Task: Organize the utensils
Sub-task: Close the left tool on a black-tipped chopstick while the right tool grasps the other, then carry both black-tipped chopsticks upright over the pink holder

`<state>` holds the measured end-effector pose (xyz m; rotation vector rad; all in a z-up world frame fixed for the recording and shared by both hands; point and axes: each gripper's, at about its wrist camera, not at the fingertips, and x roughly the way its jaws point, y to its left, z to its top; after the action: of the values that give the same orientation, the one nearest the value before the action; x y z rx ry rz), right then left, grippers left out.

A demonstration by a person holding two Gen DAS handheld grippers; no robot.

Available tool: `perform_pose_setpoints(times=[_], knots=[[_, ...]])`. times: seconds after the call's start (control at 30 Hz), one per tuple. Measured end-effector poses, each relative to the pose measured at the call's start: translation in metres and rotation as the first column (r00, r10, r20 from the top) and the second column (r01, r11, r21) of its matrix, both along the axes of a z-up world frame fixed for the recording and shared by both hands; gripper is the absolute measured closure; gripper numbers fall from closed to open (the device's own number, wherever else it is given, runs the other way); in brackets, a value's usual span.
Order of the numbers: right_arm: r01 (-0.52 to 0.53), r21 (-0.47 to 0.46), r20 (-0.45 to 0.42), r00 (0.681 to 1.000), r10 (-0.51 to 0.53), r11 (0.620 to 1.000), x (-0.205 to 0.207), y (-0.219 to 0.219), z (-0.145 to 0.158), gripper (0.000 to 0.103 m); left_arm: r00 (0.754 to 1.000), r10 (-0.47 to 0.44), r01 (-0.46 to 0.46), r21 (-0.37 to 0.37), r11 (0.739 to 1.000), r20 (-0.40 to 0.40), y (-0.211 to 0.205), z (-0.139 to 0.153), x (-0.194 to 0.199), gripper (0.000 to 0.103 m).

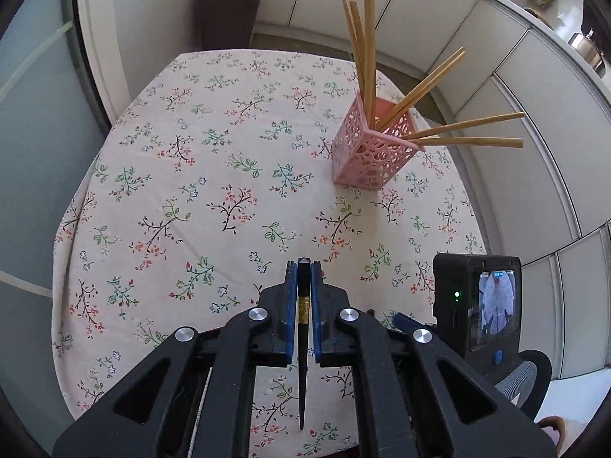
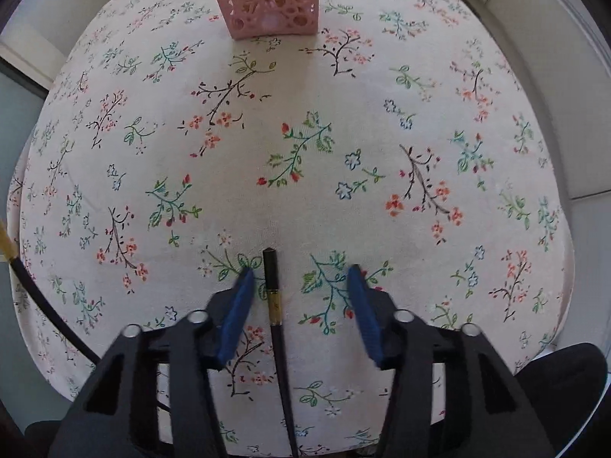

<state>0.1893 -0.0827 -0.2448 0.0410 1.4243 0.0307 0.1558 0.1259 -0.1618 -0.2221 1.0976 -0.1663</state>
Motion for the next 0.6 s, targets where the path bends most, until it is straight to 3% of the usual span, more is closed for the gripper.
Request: perform_pose_setpoints(times=[0.13,0.37,0.6], knots=[[0.093,0.137,-0.019,0.996,-0.091,0.986,0.002,-0.033,0.006,0.096,0.999,-0.027,0.027,-0.004,1.0,0.038,-0.009,0.015,-0.008,0.097],[0.073,0.282,0.168,0.978,-0.124,0.957,-0.032,-0.094,0.082,0.096,0.991,-0.05,0.051,-0.002,0.999,0.124,-0.027,0.049,-0.03,0.097],[0.045,0.34,0.339,0.926,-0.167,0.939,-0.06,-0.131,0.161,0.095,0.976,-0.06,0.053,0.035,0.998,0.212,-0.043,0.093,-0.046,0.097]])
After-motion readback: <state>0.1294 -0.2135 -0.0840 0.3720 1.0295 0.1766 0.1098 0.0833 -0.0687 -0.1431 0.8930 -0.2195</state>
